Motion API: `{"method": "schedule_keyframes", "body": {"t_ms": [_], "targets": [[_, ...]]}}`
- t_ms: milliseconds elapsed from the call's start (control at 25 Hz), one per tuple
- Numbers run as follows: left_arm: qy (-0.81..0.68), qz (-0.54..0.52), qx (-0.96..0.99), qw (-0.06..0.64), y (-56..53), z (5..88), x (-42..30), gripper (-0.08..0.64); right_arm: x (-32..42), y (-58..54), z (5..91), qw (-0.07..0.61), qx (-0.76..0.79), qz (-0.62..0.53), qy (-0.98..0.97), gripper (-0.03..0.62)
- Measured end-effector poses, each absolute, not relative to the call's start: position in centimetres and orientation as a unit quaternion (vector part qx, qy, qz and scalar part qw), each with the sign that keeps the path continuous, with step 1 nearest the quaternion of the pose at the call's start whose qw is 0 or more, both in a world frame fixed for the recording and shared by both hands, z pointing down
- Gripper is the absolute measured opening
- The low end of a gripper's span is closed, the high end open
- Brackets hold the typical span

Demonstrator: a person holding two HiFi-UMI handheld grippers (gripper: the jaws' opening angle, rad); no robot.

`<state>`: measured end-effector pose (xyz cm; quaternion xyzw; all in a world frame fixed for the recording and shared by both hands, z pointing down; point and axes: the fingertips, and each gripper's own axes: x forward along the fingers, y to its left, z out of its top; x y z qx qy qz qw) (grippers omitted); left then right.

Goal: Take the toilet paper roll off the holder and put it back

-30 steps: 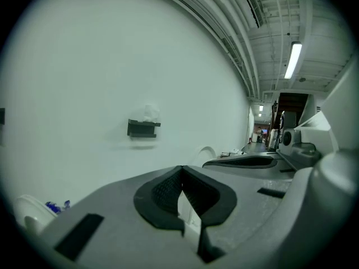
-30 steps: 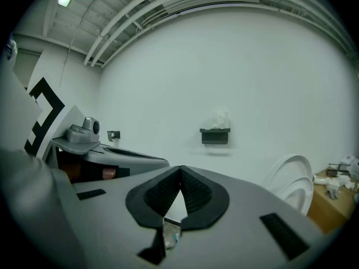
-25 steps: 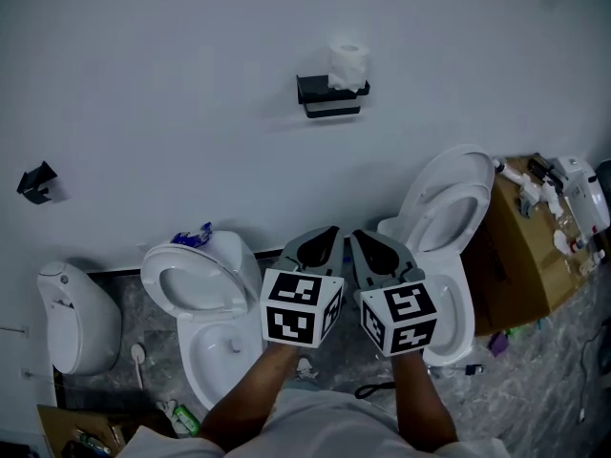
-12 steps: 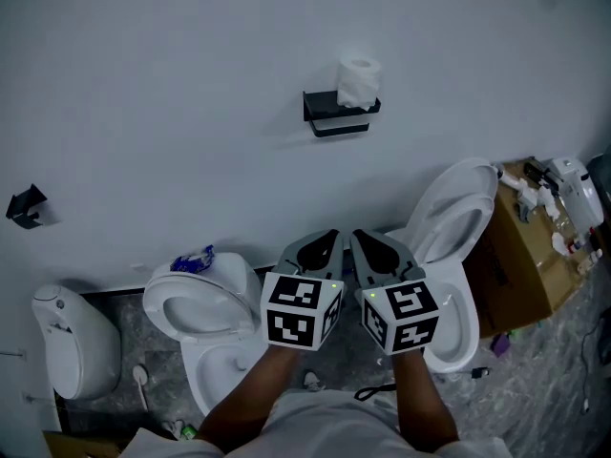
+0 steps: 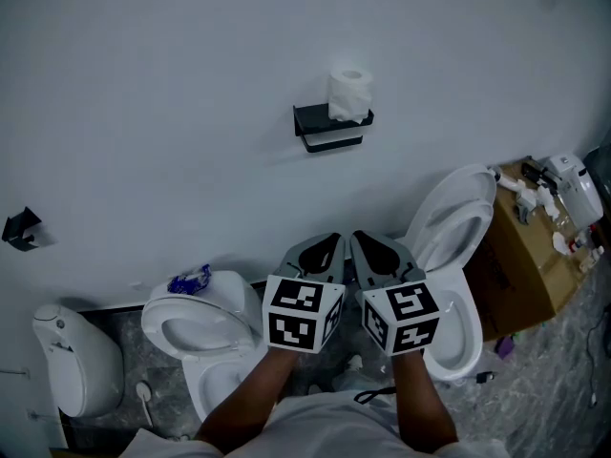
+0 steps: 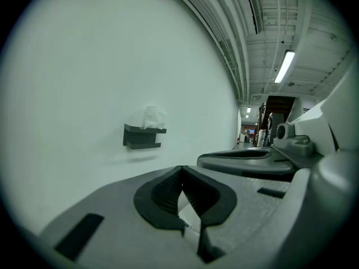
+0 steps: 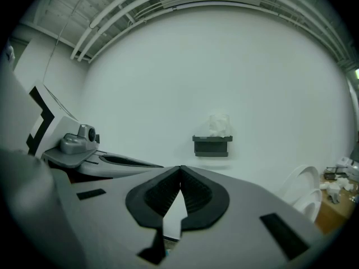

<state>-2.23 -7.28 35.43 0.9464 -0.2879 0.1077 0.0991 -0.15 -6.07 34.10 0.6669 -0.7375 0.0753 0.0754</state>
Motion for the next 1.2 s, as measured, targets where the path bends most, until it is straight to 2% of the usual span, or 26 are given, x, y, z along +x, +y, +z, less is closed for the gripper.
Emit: {"method": "schedule_keyframes", "body": {"t_ms": [1200], "targets": [[-0.373, 0.098, 0.919, 0.084, -22.5, 33.7, 8.1, 0.005, 11.5, -22.3, 30.5, 0.051, 0.622, 0.035, -0.781, 0.003]]}}
